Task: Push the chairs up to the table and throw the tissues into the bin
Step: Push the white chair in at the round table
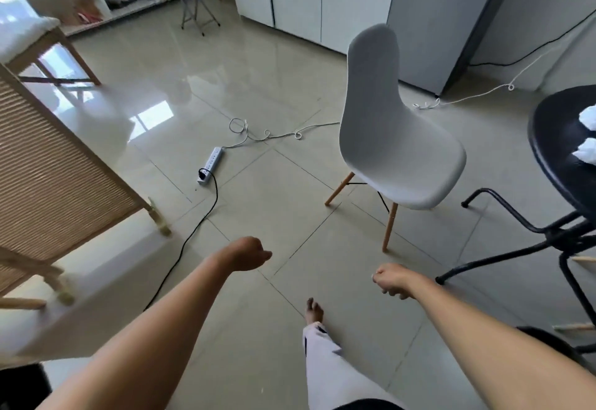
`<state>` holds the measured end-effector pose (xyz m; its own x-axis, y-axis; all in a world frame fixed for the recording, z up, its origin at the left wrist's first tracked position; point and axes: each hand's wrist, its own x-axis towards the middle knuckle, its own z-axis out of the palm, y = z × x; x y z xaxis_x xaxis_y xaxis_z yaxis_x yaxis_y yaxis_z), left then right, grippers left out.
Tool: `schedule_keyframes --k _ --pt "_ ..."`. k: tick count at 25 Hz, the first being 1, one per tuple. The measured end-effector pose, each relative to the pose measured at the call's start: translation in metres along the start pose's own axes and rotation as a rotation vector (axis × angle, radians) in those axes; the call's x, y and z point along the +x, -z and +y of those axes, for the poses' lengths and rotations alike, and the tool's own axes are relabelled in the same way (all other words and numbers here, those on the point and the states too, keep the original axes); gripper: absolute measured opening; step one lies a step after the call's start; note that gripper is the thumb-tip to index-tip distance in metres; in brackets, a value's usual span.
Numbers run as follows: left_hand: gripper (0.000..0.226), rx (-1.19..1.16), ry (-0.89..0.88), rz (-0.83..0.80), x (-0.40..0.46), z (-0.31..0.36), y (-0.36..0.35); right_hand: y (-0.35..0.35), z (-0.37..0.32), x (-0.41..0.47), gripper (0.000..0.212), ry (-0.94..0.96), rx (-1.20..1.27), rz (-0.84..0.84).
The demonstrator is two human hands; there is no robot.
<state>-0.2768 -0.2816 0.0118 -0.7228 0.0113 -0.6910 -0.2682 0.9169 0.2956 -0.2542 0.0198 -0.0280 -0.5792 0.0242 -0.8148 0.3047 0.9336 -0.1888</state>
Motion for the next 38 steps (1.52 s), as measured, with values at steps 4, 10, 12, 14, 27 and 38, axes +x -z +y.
schedule_keyframes --k 4,10,12,14,27,38 --pt "0.042 -0.068 0.045 -0.002 0.065 -0.009 0.061 0.065 -0.062 0.065 0.017 0.019 -0.036 -0.037" --pt "0.040 -0.175 0.119 0.048 0.152 -0.022 0.160 0.172 -0.162 0.140 0.016 0.058 0.086 -0.031" --pt "0.041 -0.184 0.127 0.056 0.178 -0.025 0.189 0.202 -0.196 0.166 0.022 0.082 0.101 -0.012" --pt "0.042 -0.182 0.140 0.040 0.208 -0.029 0.219 0.229 -0.229 0.197 0.021 0.092 0.091 -0.025" --pt "0.047 0.284 -0.028 -0.051 0.450 -0.004 0.457 0.380 -0.359 0.347 0.018 -0.074 0.363 0.041" --pt "0.045 0.497 -0.245 -0.078 0.674 0.159 0.580 0.537 -0.344 0.473 0.026 -0.309 0.817 0.165"
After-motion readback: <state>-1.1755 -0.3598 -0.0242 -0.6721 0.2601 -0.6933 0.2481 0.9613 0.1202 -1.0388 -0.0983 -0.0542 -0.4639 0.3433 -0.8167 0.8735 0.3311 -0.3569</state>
